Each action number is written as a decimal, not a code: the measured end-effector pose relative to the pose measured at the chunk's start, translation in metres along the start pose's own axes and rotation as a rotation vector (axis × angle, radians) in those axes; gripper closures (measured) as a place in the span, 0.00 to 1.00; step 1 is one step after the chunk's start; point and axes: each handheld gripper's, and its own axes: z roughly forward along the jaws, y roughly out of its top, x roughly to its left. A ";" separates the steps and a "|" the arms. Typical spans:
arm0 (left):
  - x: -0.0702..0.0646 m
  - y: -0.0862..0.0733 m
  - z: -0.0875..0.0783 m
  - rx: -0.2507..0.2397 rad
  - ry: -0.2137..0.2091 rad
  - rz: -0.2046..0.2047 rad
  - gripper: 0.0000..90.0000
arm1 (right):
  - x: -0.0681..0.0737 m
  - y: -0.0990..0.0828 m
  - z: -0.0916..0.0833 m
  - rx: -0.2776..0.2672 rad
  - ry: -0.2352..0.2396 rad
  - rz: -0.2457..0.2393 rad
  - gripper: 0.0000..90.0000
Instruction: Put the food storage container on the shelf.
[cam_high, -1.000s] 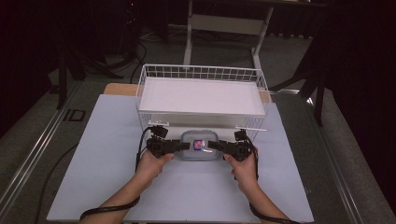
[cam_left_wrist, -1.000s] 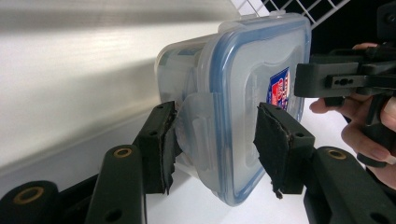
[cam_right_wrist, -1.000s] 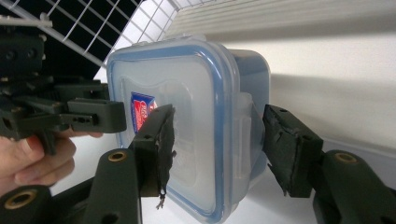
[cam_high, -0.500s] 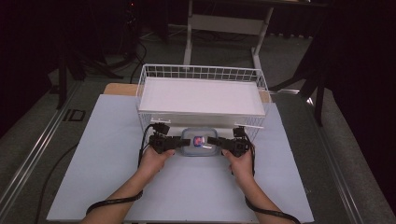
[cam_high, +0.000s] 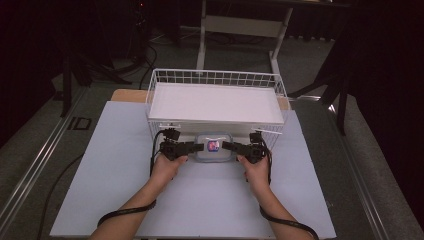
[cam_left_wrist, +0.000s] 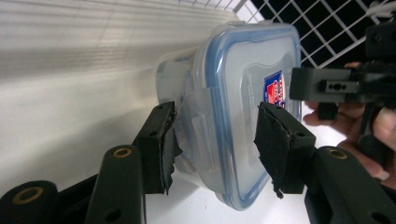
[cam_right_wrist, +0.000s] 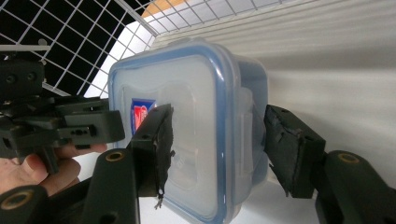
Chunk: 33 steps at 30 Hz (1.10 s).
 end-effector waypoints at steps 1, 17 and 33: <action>0.002 0.000 0.000 -0.006 0.007 0.020 0.55 | 0.000 0.000 0.000 -0.002 0.003 0.006 0.48; 0.004 -0.003 0.014 -0.085 0.027 -0.004 0.40 | 0.004 0.005 0.013 -0.035 -0.091 -0.044 0.37; -0.011 0.000 -0.001 -0.050 0.070 0.023 0.39 | 0.017 0.003 0.001 -0.048 -0.168 -0.163 0.35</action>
